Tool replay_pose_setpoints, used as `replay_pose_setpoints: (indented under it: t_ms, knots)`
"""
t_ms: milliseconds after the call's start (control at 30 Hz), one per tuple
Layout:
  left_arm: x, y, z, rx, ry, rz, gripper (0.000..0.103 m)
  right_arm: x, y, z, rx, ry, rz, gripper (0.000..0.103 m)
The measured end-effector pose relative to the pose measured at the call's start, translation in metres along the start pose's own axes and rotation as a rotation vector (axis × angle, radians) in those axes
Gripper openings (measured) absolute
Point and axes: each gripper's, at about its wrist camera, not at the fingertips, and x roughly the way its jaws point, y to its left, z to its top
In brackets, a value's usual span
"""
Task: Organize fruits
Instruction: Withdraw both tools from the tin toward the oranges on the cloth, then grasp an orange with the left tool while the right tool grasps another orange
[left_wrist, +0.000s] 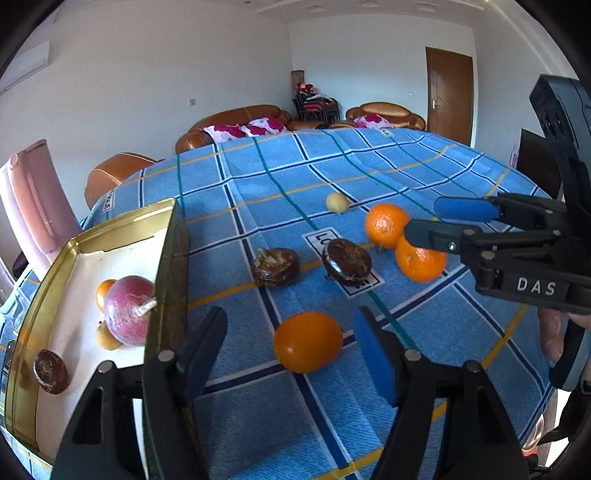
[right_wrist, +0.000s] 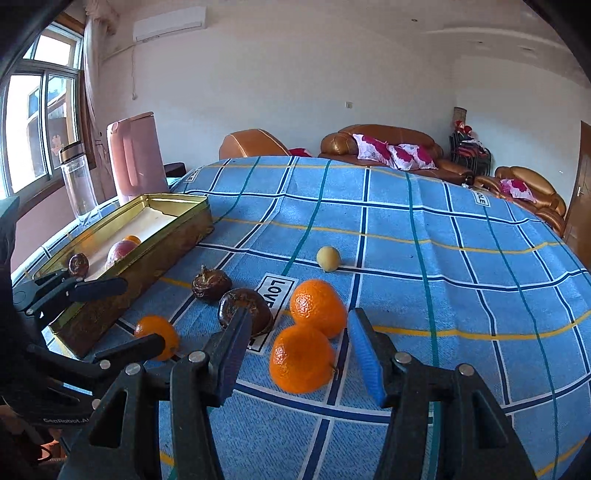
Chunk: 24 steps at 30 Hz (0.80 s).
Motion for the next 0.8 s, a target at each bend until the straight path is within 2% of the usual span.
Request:
replay_pose_setpoints:
  t_ms: [67,433,567,800]
  knots:
    - [0.003,-0.002,-0.001,0.013,0.019,-0.005,0.061,0.004,0.001,0.000,-0.001,0.025,0.016,0.056]
    - [0.008,-0.006,-0.001,0.044,0.049,-0.021,0.060,0.020,-0.003,-0.005,0.008,0.123,0.036,0.047]
    - [0.013,0.001,-0.001,0.012,0.077,-0.063,0.045,0.023,-0.003,-0.006,0.010,0.139,0.039,0.043]
    - [0.011,-0.001,-0.001,0.016,0.058,-0.067,0.043,0.024,-0.006,-0.008,0.017,0.153,0.059,0.042]
